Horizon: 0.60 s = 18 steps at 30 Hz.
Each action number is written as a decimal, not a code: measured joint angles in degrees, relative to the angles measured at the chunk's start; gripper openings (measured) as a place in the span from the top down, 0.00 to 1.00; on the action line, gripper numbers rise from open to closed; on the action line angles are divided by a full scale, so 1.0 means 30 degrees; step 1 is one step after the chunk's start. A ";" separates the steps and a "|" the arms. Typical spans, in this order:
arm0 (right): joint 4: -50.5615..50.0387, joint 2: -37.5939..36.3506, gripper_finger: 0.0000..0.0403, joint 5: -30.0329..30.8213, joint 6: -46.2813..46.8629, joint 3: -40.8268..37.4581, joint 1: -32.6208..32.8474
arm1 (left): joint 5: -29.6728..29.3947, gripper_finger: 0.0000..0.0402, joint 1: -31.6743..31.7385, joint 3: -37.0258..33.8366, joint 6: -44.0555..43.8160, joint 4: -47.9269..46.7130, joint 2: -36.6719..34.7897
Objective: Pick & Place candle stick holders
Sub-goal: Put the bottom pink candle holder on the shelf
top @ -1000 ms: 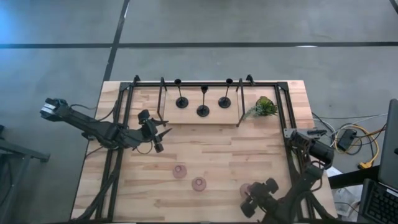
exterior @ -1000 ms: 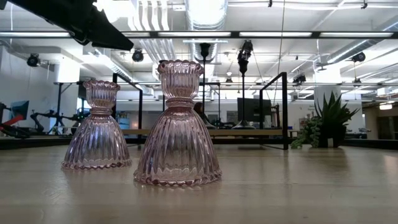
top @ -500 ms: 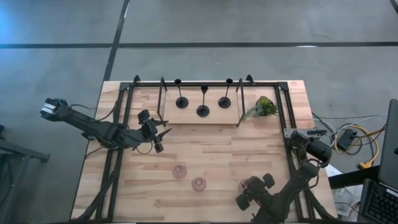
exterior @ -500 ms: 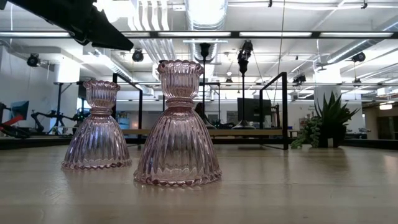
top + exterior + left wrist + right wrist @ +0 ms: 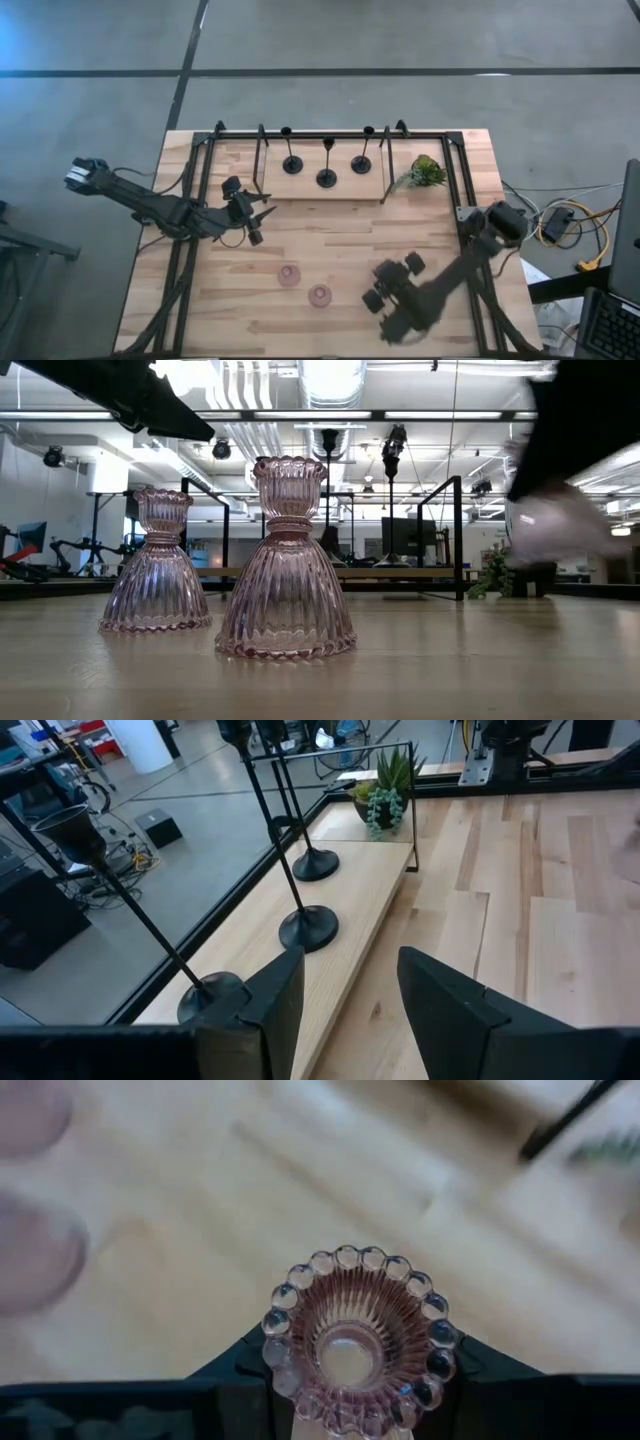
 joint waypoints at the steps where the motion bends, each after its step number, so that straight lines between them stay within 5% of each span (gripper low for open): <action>1: -0.0005 -0.0442 0.69 0.0288 -0.0733 -0.0136 -0.0492 | 0.0000 0.58 -0.0003 0.0000 0.0000 0.0000 0.0000; 7: 0.0949 -0.3351 0.69 0.2992 -0.4664 -0.0986 -0.3331 | 0.0000 0.58 -0.0007 0.0000 0.0000 -0.0037 0.0007; 18: 1.0339 -0.7147 0.69 0.3425 -1.6465 -0.3866 -0.8149 | 0.0000 0.58 0.0000 0.0000 0.0000 -0.0072 0.0007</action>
